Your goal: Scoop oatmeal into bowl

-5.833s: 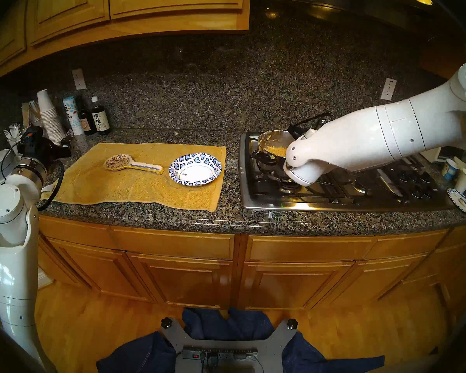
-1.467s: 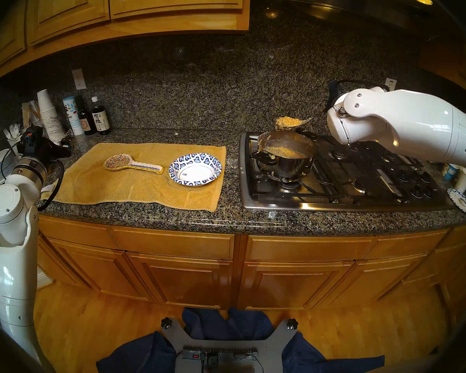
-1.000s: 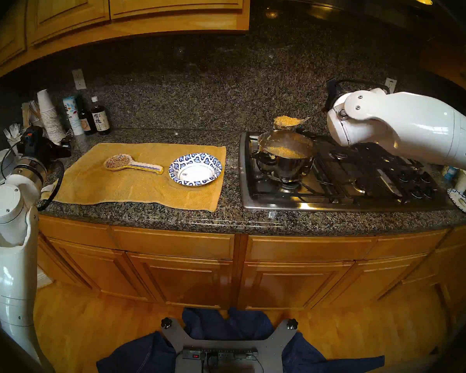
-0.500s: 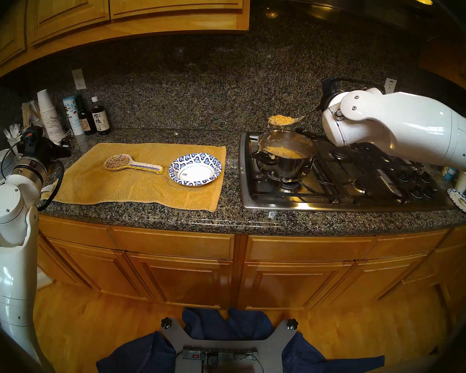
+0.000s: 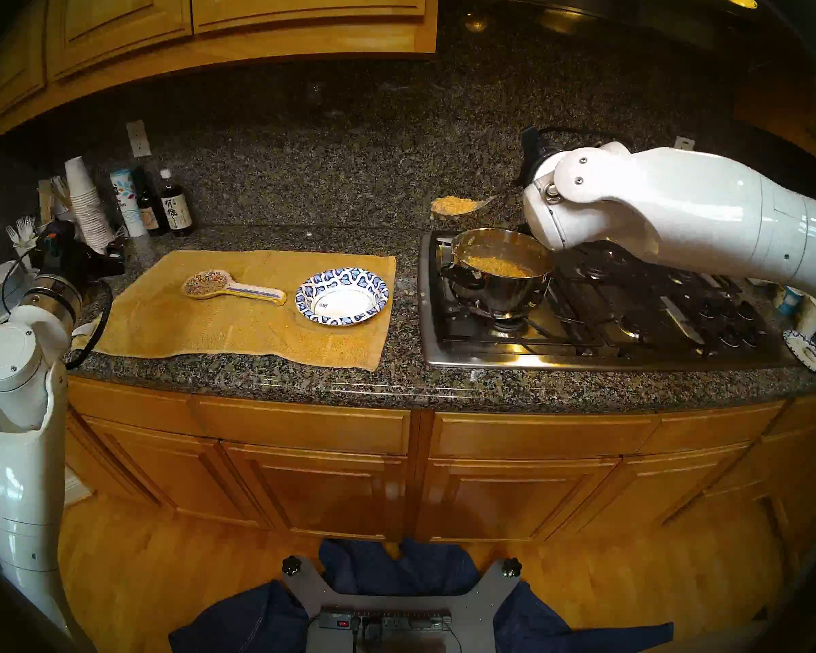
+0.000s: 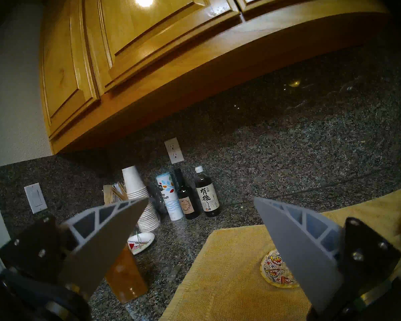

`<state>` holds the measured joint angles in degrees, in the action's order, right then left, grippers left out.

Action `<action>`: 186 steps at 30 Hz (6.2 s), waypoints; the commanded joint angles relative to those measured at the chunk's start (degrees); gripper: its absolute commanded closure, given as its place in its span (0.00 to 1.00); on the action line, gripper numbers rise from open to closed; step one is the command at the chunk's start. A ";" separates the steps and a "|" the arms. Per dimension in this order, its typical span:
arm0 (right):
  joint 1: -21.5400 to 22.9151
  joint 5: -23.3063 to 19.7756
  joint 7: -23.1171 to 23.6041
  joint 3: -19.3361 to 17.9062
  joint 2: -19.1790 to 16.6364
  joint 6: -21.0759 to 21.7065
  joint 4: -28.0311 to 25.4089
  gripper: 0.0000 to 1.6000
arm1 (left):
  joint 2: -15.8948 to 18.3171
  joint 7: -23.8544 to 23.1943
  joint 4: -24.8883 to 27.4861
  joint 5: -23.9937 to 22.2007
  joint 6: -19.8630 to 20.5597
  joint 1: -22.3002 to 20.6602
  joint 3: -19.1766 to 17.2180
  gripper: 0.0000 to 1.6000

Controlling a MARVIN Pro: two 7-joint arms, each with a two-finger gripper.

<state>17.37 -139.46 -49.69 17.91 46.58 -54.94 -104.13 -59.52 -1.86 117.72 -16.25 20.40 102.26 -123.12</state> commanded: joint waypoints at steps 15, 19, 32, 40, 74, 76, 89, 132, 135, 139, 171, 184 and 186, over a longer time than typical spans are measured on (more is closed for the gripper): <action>-4.32 0.36 -1.28 -8.31 15.05 -0.06 4.29 1.00 | 0.91 0.00 1.57 0.02 -1.12 -0.93 -0.61 0.00; -5.70 0.80 -1.70 -8.95 16.75 -0.06 4.51 1.00 | 0.93 0.01 1.57 0.00 -1.18 -0.91 -0.62 0.00; -8.73 4.01 -3.57 -9.01 18.78 -0.06 4.76 1.00 | 1.00 0.06 1.56 -0.07 -1.35 -0.82 -0.62 0.00; -8.77 6.63 -4.44 -7.40 20.01 -0.06 4.55 1.00 | 1.04 0.10 1.56 -0.11 -1.38 -0.78 -0.62 0.00; -3.43 21.40 -5.20 9.05 25.29 -0.06 9.05 1.00 | 1.20 0.35 1.51 -0.32 -1.21 -0.68 -0.54 0.00; -2.69 22.05 -5.72 10.05 25.58 -0.06 8.94 1.00 | 1.20 0.36 1.51 -0.34 -1.20 -0.68 -0.53 0.00; 2.08 30.58 -4.52 19.93 29.06 -0.06 9.14 1.00 | 1.25 0.48 1.46 -0.42 -1.10 -0.64 -0.48 0.00; 7.60 65.37 -6.11 46.62 42.16 1.77 15.66 1.00 | 1.45 0.97 1.35 -0.75 -0.92 -0.48 -0.28 0.00; 7.84 67.31 -7.00 47.12 42.45 2.57 16.40 1.00 | 1.47 1.01 1.35 -0.77 -0.92 -0.46 -0.27 0.00; 8.01 69.43 -8.25 47.46 42.47 3.53 17.10 1.00 | 1.50 1.05 1.35 -0.80 -0.92 -0.45 -0.26 0.00; 2.36 87.25 -15.85 47.02 39.76 13.34 13.51 1.00 | 1.78 1.35 1.43 -1.09 -1.00 -0.30 -0.23 0.00; 1.86 95.21 -23.16 44.23 37.03 19.62 17.45 1.00 | 1.89 1.46 1.43 -1.20 -1.01 -0.23 -0.21 0.00; 1.73 96.19 -26.48 44.09 37.31 20.17 17.82 1.00 | 1.91 1.47 1.43 -1.21 -1.02 -0.22 -0.21 0.00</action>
<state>17.50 -46.85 -67.38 64.59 85.68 -37.20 -89.49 -58.44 -0.35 117.72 -17.57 20.13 103.03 -122.69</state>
